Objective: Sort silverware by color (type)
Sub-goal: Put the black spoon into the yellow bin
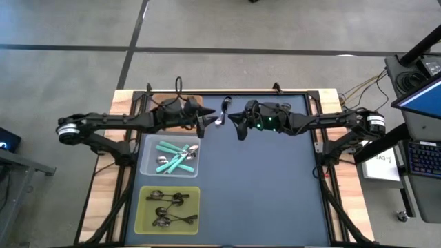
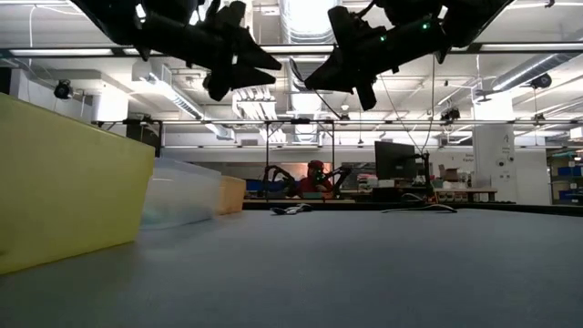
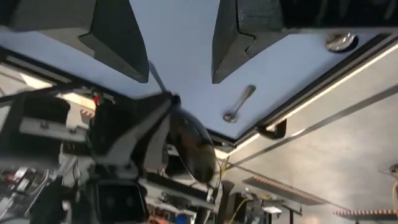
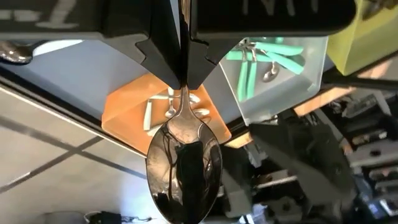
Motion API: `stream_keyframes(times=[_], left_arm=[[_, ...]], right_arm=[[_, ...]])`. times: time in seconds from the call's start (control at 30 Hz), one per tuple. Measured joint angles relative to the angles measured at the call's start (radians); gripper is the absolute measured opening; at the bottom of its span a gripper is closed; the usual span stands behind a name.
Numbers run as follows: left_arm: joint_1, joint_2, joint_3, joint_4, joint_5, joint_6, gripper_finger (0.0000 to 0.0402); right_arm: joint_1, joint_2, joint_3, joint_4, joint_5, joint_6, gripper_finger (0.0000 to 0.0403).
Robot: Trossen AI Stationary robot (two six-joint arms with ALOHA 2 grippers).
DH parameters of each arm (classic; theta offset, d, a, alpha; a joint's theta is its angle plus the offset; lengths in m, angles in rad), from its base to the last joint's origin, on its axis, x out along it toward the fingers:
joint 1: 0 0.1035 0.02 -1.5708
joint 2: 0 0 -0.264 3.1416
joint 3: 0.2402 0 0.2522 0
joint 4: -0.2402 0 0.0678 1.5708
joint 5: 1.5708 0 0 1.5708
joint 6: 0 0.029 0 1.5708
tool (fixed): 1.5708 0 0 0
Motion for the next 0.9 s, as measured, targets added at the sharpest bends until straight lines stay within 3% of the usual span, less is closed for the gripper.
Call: stream_keyframes(times=[0.27, 0.8, 0.9], left_arm=[[0.009, 0.065, 0.006, 0.101, -0.005, -0.005, 0.0158], [0.009, 0.22, 0.169, 0.092, 0.07, 0.001, 0.0157], [0.015, 0.232, 0.189, 0.092, 0.07, 0.015, 0.0139]], right_arm=[[0.0, 0.0, 0.0, 0.02, -0.004, -0.104, 0.0009], [0.0, -0.001, 0.0, 0.023, -0.004, -0.224, 0.0009], [0.0, -0.001, 0.0, 0.023, -0.004, -0.246, 0.0009]])
